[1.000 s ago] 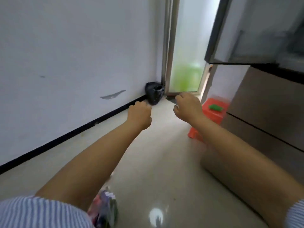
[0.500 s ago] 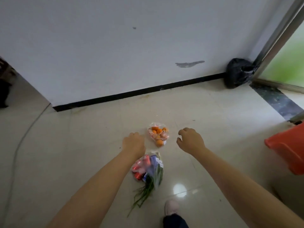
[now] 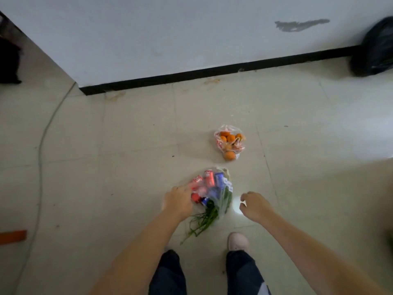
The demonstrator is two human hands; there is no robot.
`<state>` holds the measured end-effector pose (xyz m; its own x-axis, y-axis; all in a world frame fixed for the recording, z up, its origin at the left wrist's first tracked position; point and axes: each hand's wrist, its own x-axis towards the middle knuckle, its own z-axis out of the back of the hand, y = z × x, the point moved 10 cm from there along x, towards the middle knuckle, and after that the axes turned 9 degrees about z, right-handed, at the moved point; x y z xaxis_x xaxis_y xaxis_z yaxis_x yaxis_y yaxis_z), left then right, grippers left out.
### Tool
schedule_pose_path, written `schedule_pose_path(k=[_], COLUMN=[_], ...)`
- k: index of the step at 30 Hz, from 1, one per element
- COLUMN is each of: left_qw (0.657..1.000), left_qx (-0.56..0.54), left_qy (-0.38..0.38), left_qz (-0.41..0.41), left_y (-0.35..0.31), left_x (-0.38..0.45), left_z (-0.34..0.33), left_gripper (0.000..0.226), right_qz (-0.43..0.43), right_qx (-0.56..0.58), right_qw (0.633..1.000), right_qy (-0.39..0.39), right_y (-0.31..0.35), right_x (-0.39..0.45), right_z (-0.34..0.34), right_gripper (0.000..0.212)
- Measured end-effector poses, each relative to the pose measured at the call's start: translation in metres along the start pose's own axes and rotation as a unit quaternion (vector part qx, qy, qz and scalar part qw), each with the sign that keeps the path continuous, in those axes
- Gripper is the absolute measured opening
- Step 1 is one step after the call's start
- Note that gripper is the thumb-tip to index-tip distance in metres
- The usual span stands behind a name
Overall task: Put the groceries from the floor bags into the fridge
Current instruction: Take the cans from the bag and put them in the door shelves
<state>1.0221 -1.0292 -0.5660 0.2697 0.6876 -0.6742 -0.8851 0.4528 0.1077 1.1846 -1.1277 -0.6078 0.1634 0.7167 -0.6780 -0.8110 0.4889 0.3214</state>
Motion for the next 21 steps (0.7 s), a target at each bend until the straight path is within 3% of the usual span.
schedule_pose_path(k=[7,13,16,21], left_qw=[0.993,0.954,0.933,0.926], left_qx=[0.053,0.193,0.235,0.245], left_qy=[-0.005,-0.013,-0.028,-0.036], left_qz=[-0.107,-0.23,-0.272,-0.286], left_y=[0.046,0.104,0.104,0.082], left_x=[0.068,0.123,0.151,0.207], left_z=[-0.014,-0.028,-0.036,-0.09], left_gripper=[0.038,0.031,0.033,0.032], right_qz=[-0.067,-0.127,-0.13,-0.136], right_qx=[0.093,0.147,0.151,0.162], right_qw=[0.993,0.98,0.979,0.974], right_qy=[-0.006,-0.034,-0.047,-0.085], right_y=[0.047,0.116,0.134,0.118], right_x=[0.051,0.085,0.104,0.149], right_z=[-0.057,-0.104,-0.124,-0.166], right_gripper=[0.031,0.03,0.029,0.028])
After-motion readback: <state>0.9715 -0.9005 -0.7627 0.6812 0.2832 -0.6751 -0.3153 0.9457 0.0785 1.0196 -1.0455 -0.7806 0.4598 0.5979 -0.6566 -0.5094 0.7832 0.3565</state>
